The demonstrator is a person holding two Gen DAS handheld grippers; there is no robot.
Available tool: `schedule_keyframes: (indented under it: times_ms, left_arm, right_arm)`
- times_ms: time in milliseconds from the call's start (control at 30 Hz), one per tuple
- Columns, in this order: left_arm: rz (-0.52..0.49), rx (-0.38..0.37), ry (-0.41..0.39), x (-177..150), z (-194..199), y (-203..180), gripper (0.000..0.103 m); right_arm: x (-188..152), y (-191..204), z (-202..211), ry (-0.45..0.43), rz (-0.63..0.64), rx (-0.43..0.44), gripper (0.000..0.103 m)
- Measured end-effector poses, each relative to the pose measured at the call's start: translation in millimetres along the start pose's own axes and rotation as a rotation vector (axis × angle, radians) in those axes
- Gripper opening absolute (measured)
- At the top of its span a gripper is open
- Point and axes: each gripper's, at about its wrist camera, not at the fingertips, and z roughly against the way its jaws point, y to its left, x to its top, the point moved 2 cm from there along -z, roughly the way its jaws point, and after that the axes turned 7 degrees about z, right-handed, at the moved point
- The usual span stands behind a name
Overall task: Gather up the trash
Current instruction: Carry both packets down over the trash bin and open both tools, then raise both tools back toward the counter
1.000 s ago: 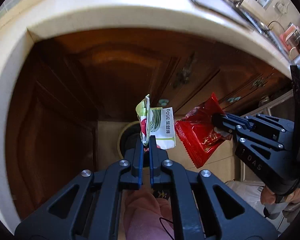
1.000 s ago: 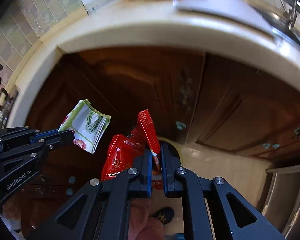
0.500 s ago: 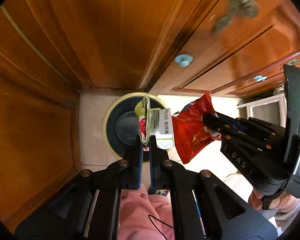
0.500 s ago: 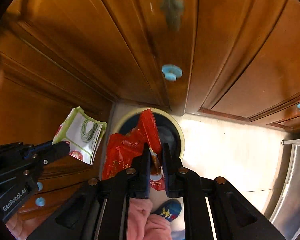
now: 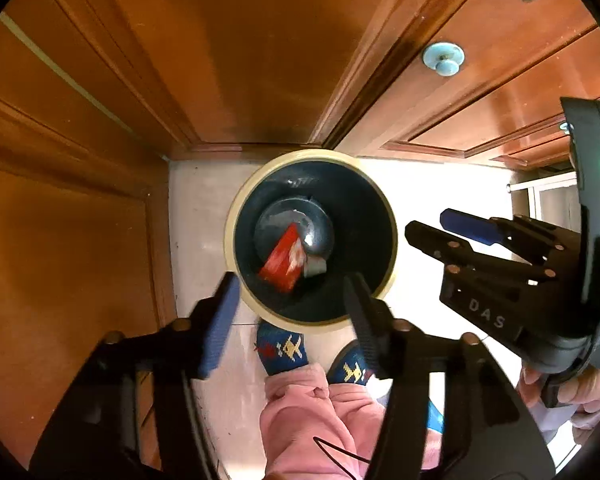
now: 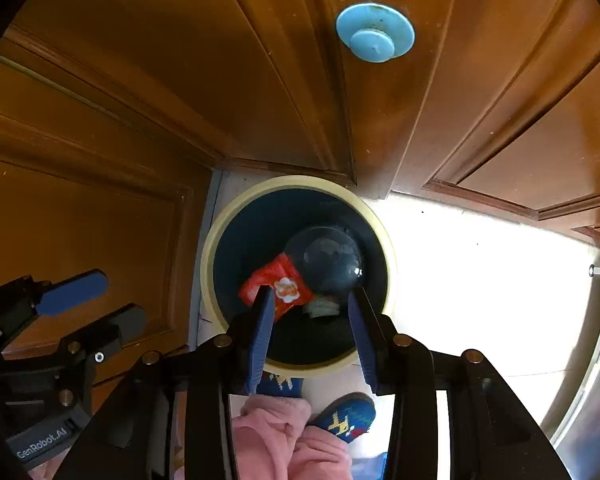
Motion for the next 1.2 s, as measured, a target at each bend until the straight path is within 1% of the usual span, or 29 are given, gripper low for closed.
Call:
schedule_keyframes:
  times_ms: [67, 133, 200, 333, 400, 533, 767, 933, 1033, 1200]
  left_arm:
    - [0.005, -0.005, -0.015, -1, 8, 1, 0.057]
    - [0.01, -0.012, -0.039, 1, 19, 1, 0.06]
    - [0.012, -0.015, -0.065, 1, 32, -1, 0.061]
    - [0.022, -0.016, -0.12, 4, 76, -7, 0.061]
    - [0.028, -0.011, -0.147, 5, 99, -11, 0.061]
    - [0.032, -0.005, -0.207, 7, 154, -24, 0.061]
    - [0.037, -0.037, -0.302, 0, 261, -45, 0.061]
    - [-0.018, 0.017, -0.327, -14, 323, -74, 0.061]
    - [-0.037, 0.049, -0.362, -24, 357, -89, 0.061]
    - [-0.035, 0.029, -0.413, -34, 414, -105, 0.061]
  right_arm:
    - [2, 3, 4, -0.007, 0.0, 0.0, 0.039]
    - [1, 5, 15, -0.019, -0.003, 0.001, 0.039]
    - [3, 7, 25, -0.031, -0.008, 0.002, 0.039]
    - [-1, 8, 64, -0.074, -0.019, 0.005, 0.039]
    - [-1, 10, 90, -0.109, -0.02, 0.014, 0.039]
    - [-3, 14, 147, -0.171, 0.0, 0.0, 0.039]
    - [-13, 17, 256, -0.272, 0.013, 0.016, 0.04]
    - [-26, 21, 333, -0.33, 0.056, 0.014, 0.04]
    - [-35, 26, 380, -0.358, 0.083, 0.009, 0.04]
    - [-45, 31, 443, -0.405, 0.087, 0.009, 0.04]
